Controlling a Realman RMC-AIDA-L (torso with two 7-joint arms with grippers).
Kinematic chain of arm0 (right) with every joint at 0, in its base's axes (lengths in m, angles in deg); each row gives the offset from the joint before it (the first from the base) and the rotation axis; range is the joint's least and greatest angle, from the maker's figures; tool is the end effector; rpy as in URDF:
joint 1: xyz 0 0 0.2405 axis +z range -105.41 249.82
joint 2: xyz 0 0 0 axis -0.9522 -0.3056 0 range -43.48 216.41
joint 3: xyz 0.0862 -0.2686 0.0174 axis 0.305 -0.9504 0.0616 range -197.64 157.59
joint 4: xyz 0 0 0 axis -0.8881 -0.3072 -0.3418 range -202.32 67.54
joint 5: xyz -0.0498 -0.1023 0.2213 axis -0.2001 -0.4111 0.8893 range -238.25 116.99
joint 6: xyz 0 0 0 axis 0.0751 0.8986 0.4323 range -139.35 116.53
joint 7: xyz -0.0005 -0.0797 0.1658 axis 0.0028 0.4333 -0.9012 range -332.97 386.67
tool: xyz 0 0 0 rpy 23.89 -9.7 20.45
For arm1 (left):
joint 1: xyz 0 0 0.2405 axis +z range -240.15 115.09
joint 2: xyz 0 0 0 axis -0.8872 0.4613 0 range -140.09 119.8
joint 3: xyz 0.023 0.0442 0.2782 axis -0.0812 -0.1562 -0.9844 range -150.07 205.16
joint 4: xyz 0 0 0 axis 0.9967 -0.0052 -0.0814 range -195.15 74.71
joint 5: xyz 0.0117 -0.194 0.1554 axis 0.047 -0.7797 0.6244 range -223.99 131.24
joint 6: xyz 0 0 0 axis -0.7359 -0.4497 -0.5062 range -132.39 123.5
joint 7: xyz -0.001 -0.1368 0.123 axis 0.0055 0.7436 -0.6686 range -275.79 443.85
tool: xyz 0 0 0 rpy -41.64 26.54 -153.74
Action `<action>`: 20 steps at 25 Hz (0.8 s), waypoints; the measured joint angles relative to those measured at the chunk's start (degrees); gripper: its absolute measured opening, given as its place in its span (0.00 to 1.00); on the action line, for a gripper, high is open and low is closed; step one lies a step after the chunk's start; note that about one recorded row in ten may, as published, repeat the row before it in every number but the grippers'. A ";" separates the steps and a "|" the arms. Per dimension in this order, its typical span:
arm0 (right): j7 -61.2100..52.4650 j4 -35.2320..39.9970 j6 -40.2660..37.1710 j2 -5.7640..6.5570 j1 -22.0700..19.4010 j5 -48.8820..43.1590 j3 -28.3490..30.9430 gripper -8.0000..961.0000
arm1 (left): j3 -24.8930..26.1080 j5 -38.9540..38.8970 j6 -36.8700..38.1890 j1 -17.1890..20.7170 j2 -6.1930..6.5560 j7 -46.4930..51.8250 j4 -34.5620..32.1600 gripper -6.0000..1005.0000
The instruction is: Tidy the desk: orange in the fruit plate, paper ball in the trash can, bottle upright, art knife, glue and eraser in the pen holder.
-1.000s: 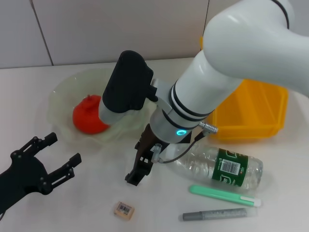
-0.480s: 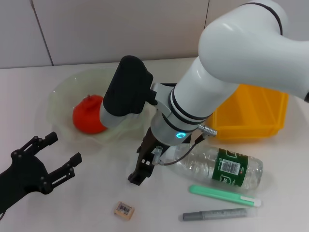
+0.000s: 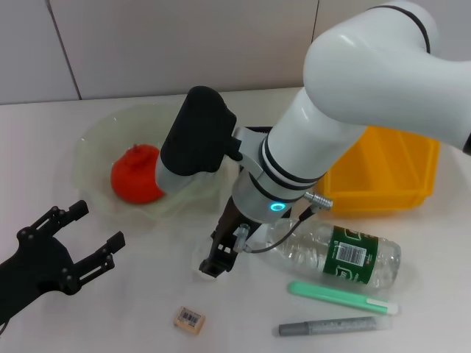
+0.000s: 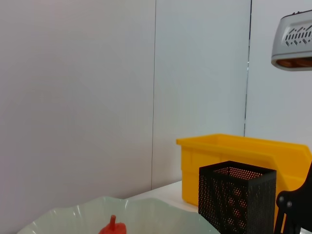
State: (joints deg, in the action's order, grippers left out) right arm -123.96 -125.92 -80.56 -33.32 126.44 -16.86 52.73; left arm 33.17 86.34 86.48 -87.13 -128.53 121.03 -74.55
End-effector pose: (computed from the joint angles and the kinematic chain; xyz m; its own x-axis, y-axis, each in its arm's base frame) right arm 0.1009 0.4120 -0.1849 0.8837 -0.3198 0.3417 -0.2357 -0.9349 -0.2654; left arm -0.3628 0.3205 -0.0627 0.7437 0.0702 0.6648 0.4823 -0.7449 -0.4609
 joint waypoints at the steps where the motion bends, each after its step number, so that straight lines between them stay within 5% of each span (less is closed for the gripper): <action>1: -0.01 -0.01 0.00 0.00 -0.06 0.02 0.04 0.51 | 0.00 0.00 -0.01 0.00 0.00 0.00 0.00 0.80; 8: -0.15 -0.66 -1.06 0.20 -0.42 0.03 1.08 0.48 | 0.05 0.00 0.00 -0.01 0.03 0.00 0.00 0.80; 20: 0.16 -9.84 -9.85 0.61 -2.51 -1.71 12.42 0.47 | 0.29 0.00 0.10 -0.02 0.08 0.00 0.00 0.80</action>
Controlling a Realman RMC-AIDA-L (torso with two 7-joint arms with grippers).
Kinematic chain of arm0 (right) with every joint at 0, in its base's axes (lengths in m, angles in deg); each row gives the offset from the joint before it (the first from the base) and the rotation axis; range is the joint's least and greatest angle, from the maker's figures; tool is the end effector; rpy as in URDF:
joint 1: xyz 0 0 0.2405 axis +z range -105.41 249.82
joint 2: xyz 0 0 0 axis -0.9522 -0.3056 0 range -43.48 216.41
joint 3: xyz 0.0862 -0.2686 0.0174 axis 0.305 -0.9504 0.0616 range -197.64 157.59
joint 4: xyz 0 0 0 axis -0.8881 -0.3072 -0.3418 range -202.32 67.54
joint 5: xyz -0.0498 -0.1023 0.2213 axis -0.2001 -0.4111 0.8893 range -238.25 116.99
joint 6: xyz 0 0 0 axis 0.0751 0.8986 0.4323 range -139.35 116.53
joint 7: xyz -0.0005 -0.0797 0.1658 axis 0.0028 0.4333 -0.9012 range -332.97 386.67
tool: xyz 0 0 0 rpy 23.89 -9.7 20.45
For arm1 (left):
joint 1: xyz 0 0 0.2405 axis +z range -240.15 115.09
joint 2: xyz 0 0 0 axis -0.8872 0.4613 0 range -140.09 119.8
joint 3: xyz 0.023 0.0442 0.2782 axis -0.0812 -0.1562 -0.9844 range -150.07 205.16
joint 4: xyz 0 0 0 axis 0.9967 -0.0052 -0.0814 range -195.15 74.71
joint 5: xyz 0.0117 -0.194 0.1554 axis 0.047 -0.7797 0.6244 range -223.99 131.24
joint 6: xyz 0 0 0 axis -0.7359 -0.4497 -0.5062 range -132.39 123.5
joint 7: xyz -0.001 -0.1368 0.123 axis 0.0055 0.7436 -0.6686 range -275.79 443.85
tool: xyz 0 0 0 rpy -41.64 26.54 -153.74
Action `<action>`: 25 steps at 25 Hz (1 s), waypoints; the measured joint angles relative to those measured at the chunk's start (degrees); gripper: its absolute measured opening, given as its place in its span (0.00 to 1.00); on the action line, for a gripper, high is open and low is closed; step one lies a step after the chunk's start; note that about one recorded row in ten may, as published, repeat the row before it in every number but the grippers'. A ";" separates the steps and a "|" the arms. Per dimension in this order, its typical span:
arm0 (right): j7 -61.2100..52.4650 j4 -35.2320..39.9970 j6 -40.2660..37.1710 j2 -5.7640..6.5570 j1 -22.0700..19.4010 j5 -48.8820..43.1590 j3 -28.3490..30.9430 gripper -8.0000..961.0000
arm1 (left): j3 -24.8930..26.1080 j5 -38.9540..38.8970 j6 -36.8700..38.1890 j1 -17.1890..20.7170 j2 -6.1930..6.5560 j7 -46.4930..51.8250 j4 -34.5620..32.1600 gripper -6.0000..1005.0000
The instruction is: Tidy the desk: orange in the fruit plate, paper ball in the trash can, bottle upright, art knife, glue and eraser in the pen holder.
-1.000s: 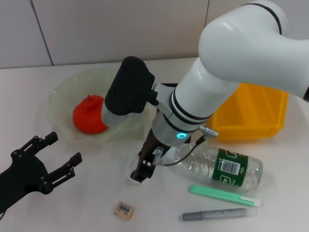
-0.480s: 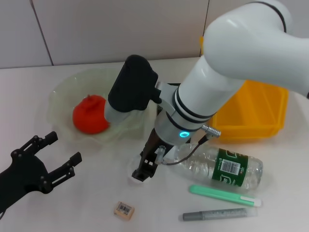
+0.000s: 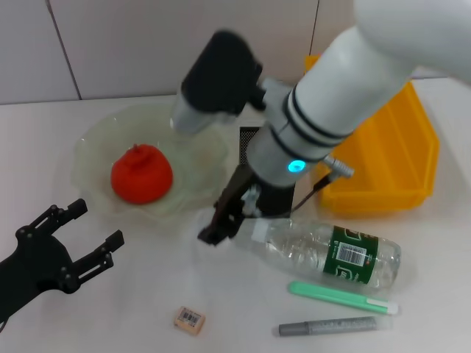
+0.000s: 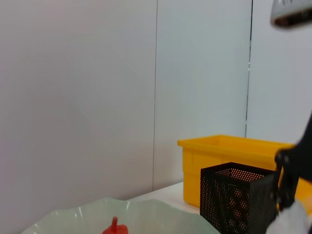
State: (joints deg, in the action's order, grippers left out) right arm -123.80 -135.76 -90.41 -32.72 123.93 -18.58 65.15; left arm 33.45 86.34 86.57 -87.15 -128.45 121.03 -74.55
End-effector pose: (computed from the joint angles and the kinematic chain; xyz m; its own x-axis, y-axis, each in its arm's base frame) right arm 0.0752 0.4240 -0.1301 0.8928 -0.3816 0.2393 -0.3132 -0.9078 -0.2791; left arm -0.3631 0.3210 -0.0613 0.7427 0.0678 0.6662 0.4836 -0.7425 -0.4635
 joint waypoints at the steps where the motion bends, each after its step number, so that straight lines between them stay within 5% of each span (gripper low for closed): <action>1: 0.00 -1.91 -1.48 0.02 -0.36 -0.71 2.14 0.47 | -0.06 0.00 0.02 -0.06 0.00 0.00 -0.03 0.79; 13: 4.19 -16.29 -7.62 0.79 -5.69 -5.62 28.69 0.47 | -0.28 0.00 0.40 -0.26 -0.03 0.07 0.00 0.79; 25: 5.01 -15.58 2.07 0.44 -13.06 -16.95 33.79 0.48 | -0.29 0.00 0.57 -0.25 -0.09 0.09 0.00 0.79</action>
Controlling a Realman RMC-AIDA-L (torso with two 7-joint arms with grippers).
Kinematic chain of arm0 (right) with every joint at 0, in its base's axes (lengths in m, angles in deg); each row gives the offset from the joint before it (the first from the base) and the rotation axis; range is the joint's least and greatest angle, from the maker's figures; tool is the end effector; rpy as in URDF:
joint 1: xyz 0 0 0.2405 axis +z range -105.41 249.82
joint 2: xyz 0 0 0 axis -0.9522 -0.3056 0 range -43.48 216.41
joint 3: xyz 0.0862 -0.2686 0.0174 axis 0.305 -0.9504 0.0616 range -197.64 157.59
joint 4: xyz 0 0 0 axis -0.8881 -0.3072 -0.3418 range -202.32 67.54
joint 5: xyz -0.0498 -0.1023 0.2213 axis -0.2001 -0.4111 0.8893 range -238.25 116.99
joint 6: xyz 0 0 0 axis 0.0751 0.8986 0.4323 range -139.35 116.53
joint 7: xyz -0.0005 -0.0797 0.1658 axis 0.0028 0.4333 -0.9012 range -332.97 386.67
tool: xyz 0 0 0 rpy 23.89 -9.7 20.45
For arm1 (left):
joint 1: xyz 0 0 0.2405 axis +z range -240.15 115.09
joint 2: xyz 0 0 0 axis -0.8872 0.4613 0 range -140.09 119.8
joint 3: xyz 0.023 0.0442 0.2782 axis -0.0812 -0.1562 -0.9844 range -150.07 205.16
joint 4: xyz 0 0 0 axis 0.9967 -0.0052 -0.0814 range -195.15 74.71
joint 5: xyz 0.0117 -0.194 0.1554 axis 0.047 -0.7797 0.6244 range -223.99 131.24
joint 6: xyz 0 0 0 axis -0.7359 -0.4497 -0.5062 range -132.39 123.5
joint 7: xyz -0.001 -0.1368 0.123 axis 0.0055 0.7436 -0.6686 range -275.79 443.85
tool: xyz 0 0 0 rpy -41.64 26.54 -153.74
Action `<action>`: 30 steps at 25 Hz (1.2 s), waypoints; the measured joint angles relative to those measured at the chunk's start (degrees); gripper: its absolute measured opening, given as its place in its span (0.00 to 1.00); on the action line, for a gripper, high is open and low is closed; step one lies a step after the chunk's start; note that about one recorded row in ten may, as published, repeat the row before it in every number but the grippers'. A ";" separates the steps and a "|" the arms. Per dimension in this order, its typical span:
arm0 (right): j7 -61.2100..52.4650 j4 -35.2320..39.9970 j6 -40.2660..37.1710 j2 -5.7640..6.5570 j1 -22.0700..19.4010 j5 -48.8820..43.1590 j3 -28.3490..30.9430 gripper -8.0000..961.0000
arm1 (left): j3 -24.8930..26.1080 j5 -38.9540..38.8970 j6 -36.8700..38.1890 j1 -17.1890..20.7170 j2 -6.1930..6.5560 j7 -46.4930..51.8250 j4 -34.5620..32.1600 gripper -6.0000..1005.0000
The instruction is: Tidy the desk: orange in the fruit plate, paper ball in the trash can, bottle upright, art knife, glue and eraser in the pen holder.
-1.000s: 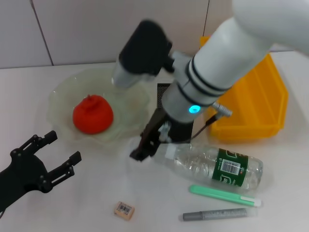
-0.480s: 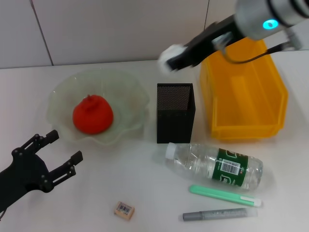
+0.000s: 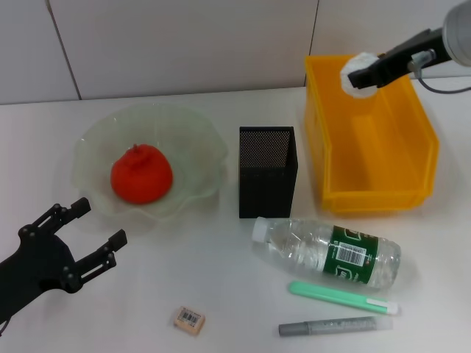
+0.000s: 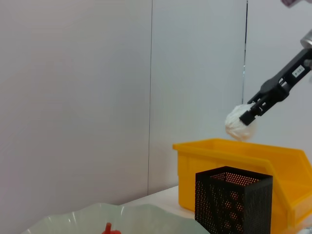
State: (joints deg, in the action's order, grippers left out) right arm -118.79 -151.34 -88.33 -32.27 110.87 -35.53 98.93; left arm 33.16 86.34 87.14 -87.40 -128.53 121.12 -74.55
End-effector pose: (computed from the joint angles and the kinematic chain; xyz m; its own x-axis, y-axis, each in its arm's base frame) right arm 0.1778 0.4939 0.0694 0.8001 -0.5718 -0.1810 -0.5147 -0.4996 -0.6968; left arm -0.3595 0.3213 -0.0621 0.7390 0.0618 0.6708 0.4766 -0.7518 -0.4557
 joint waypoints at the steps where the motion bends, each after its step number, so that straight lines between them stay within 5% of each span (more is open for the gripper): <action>1: -0.08 0.39 0.68 0.00 -0.41 -0.06 0.04 0.48 | 0.00 0.00 0.00 0.00 0.00 0.00 0.00 0.79; 6: -0.65 2.48 2.46 0.00 -1.33 -0.36 1.36 0.49 | 0.00 0.00 0.10 0.00 0.00 0.00 0.00 0.78; 15: -0.76 2.54 1.07 -0.09 -1.51 0.20 2.04 0.67 | 0.00 0.00 0.47 -0.06 0.05 0.02 0.00 0.78; 17: -0.66 1.20 -1.67 0.03 -1.23 0.75 2.01 0.70 | 0.00 0.00 0.51 -0.15 0.07 0.18 0.00 0.78; 20: 0.14 -1.73 -7.78 0.28 -0.77 1.17 1.56 0.89 | 0.00 0.00 0.58 -0.26 0.08 0.35 0.00 0.78; 30: 6.42 -4.67 -29.84 0.97 2.85 7.09 -0.61 0.89 | 0.00 0.00 0.62 -0.30 0.10 0.39 0.00 0.78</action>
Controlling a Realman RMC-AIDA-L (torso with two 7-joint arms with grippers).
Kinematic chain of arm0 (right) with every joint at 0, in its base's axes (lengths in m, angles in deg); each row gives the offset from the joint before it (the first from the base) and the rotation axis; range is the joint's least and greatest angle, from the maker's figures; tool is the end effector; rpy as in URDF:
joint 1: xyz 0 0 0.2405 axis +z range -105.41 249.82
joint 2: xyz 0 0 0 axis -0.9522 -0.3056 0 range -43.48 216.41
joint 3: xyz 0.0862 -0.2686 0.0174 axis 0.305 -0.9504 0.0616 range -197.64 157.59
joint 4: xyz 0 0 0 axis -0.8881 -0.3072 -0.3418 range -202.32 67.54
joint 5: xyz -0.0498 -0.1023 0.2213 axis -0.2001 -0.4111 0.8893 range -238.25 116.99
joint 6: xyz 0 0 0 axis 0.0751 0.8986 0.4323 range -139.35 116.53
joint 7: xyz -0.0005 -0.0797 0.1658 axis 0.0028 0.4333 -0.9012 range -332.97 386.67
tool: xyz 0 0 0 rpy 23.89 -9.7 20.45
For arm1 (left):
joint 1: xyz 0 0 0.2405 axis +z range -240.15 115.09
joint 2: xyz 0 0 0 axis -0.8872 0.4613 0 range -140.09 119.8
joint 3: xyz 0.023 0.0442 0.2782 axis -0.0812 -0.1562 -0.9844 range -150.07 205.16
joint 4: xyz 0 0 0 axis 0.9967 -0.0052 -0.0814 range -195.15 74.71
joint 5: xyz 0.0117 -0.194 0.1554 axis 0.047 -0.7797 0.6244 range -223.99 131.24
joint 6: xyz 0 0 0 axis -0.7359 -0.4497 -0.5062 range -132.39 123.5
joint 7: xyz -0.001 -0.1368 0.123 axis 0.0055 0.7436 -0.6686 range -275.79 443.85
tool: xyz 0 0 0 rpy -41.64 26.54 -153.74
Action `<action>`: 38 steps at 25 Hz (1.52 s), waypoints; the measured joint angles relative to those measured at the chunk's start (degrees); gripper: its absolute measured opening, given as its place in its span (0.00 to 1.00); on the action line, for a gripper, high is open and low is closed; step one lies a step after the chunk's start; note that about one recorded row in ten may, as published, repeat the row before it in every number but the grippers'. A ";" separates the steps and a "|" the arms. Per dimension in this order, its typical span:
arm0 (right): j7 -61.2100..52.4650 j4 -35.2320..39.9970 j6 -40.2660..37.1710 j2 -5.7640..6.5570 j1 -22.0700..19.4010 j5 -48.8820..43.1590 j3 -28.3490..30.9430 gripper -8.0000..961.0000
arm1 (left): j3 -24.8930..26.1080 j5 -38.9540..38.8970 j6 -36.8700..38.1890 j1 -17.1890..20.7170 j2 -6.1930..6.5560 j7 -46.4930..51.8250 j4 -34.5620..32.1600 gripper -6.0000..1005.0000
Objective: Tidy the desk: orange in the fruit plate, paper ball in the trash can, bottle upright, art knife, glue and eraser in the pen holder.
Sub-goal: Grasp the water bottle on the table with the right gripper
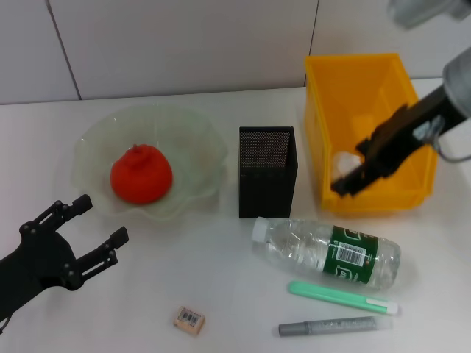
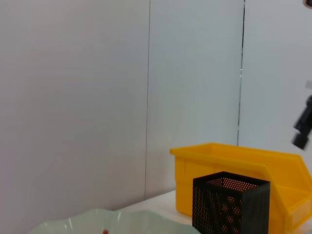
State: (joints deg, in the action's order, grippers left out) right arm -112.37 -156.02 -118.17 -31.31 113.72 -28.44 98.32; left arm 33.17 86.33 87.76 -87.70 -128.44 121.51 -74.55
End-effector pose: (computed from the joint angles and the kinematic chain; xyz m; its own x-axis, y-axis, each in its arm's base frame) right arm 0.1505 0.4186 0.0448 0.8170 -0.5577 0.1469 -0.4632 -0.7863 -0.4088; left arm -0.3565 0.3226 -0.0608 0.7328 0.0569 0.6780 0.4740 -0.7576 -0.4487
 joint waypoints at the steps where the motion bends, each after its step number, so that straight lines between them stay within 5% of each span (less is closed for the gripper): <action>1: 0.23 0.31 -0.51 -0.06 0.00 -0.24 -1.52 0.89 | 0.00 0.00 0.00 0.00 0.00 0.00 0.00 0.77; 12: 0.31 3.34 0.65 -0.51 -0.41 -3.65 -13.36 0.89 | 0.00 0.12 -0.01 -0.23 -0.01 0.12 0.00 0.77; 38: 1.23 11.17 7.23 -1.23 0.43 -7.93 -21.41 0.88 | 0.00 0.04 -0.01 -0.22 0.09 0.14 0.00 0.76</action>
State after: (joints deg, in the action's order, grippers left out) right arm -111.14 -144.84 -110.94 -32.54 114.15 -36.37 76.91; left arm 33.17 86.38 87.75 -87.92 -128.35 121.65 -74.55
